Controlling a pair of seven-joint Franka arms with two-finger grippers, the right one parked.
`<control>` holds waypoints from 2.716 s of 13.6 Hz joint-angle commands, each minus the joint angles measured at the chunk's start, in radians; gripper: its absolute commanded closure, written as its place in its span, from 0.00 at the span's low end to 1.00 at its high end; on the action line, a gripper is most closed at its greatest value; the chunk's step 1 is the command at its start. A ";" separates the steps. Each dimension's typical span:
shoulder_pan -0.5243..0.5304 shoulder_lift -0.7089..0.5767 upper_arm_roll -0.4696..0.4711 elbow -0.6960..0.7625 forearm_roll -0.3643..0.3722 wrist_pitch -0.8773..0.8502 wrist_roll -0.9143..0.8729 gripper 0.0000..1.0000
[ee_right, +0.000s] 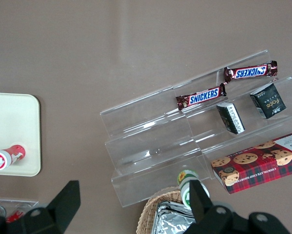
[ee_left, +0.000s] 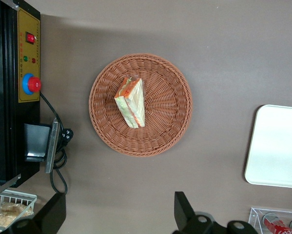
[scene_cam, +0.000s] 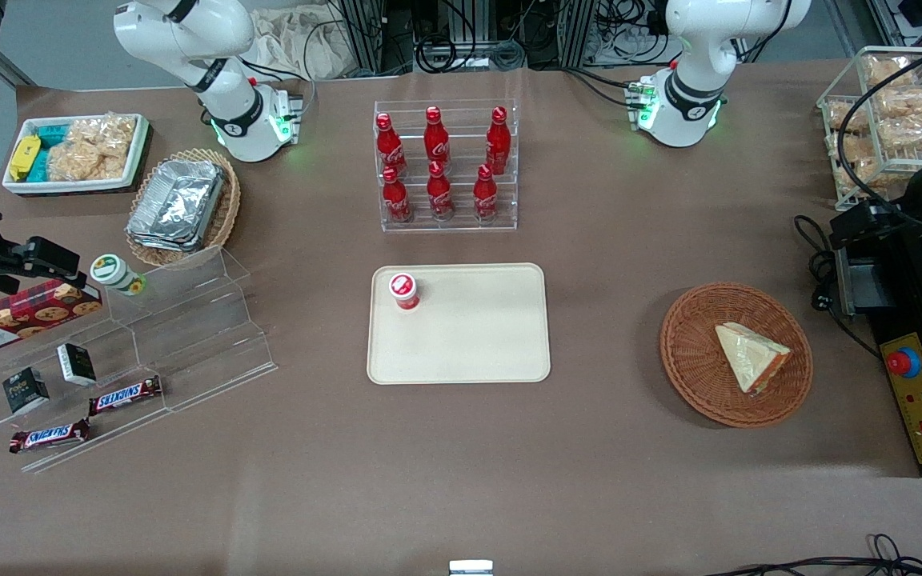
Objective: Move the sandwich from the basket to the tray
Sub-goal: 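Move the left gripper down toward the wrapped sandwich in the wicker basket, then close the left gripper on the wrapped sandwich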
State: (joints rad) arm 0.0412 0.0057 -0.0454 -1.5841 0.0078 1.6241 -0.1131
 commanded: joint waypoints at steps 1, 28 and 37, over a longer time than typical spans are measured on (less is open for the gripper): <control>0.014 -0.021 -0.016 -0.014 0.018 -0.003 0.004 0.00; 0.174 0.431 -0.042 -0.335 -0.250 0.735 0.125 0.00; 0.172 0.422 -0.048 -0.329 -0.287 0.747 0.115 0.84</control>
State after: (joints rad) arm 0.2112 0.4566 -0.0887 -1.9122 -0.2597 2.3757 -0.0056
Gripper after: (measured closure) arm 0.581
